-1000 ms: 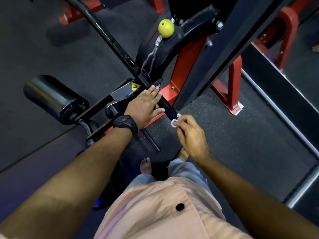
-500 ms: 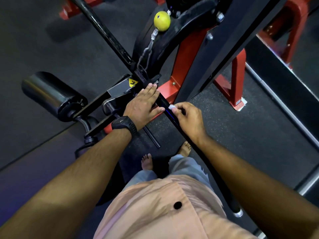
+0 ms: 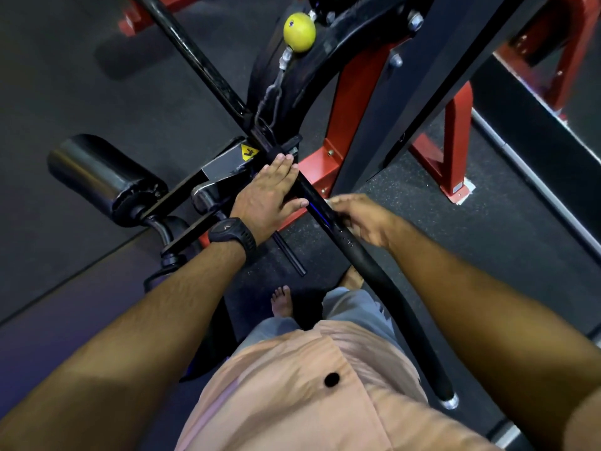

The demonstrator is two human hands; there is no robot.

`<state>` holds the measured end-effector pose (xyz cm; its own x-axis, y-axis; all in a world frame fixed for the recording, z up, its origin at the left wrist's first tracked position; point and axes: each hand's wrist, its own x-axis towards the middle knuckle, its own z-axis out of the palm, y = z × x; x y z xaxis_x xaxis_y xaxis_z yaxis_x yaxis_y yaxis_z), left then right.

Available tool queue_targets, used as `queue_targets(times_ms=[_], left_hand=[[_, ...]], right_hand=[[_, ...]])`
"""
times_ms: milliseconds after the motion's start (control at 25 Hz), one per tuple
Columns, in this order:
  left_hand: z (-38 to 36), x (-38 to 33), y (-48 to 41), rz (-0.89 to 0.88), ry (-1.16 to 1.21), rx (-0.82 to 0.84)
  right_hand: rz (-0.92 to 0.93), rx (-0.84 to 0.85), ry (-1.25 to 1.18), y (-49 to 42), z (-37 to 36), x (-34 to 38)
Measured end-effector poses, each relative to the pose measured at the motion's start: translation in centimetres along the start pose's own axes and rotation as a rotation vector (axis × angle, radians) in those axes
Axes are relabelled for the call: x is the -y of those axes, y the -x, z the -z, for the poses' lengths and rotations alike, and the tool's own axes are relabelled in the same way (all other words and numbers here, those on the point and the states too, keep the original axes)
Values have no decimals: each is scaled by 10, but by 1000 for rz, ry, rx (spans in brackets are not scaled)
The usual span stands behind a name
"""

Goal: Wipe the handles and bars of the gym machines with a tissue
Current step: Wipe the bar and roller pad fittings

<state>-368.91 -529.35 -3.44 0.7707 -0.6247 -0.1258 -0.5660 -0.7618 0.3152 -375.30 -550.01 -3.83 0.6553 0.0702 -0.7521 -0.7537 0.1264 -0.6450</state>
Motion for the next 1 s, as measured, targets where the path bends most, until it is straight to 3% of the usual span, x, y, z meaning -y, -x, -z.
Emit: queue_targets(times_ms=[240, 400, 520, 680, 1000], left_hand=[[2, -3, 1, 17, 21, -11], [2, -4, 0, 29, 21, -9], [2, -5, 2, 37, 22, -27], [3, -6, 5, 38, 35, -19], [6, -5, 5, 17, 29, -4]], right_hand=[[10, -53, -52, 1, 11, -8], [331, -277, 82, 11, -2, -19], [580, -432, 338, 22, -11, -25], [818, -465, 727, 46, -7, -48], [860, -475, 1076, 59, -9, -62]])
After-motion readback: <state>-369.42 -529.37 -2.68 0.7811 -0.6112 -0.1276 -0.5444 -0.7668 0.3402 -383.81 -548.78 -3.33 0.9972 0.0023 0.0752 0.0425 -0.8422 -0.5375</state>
